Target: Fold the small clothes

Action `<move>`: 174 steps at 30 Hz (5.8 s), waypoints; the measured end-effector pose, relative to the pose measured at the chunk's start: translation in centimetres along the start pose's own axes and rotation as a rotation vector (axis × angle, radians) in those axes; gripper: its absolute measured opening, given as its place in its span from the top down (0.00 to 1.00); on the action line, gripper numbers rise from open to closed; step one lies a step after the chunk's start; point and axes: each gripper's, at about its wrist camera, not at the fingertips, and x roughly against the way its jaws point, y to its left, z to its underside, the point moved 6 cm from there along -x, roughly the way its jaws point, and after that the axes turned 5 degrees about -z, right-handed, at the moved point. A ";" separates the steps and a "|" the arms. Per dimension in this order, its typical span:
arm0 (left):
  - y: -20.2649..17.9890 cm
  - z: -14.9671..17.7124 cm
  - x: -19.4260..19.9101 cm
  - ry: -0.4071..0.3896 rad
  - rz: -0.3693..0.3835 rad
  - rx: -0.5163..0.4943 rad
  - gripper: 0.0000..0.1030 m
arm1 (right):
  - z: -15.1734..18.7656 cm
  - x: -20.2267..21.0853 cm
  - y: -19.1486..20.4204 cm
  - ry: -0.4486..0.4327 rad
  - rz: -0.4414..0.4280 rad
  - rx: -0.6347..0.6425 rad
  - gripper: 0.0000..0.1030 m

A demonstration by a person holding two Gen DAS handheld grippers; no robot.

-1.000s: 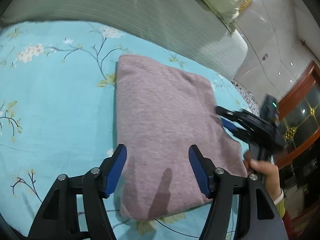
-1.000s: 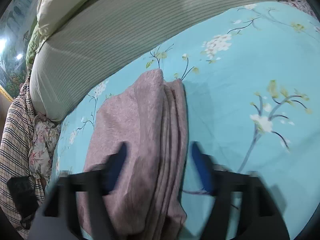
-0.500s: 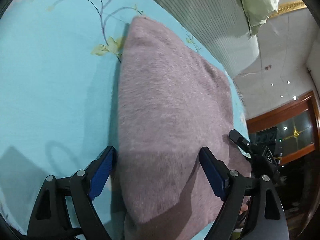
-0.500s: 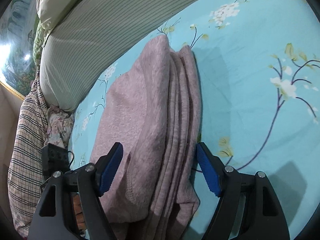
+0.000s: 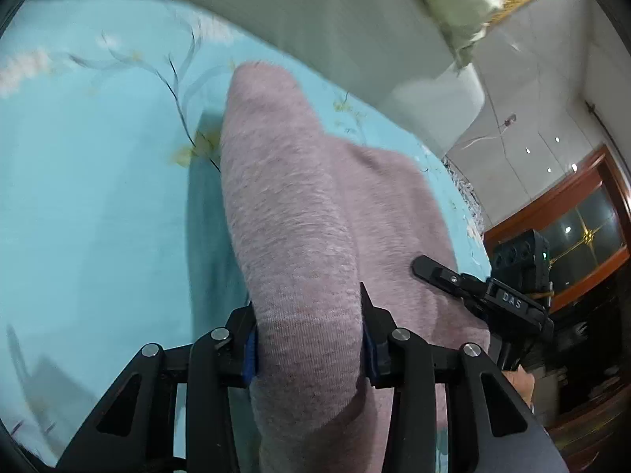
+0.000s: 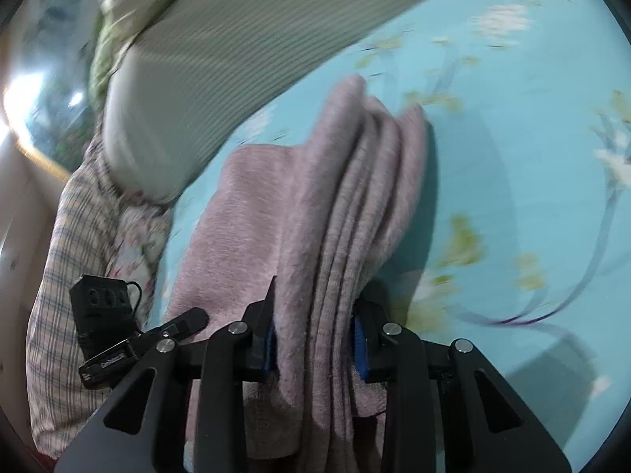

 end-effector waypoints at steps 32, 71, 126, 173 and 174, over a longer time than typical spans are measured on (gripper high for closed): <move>13.0 10.0 17.2 -0.160 -0.353 0.149 0.35 | 4.3 -9.2 9.6 0.062 0.060 0.218 0.39; 7.7 16.9 21.6 -0.145 -0.377 -0.099 0.47 | 13.0 -1.3 9.9 0.093 0.018 0.214 0.45; 7.1 18.4 15.7 -0.064 -0.419 -0.120 0.81 | 4.2 -13.6 5.6 0.076 0.154 0.171 0.88; 5.7 21.0 19.8 -0.080 -0.545 -0.124 0.65 | 19.3 -3.0 6.7 0.148 0.196 0.313 0.80; 5.6 21.0 20.2 -0.089 -0.557 -0.125 0.63 | 19.4 -2.9 6.7 0.148 0.197 0.313 0.80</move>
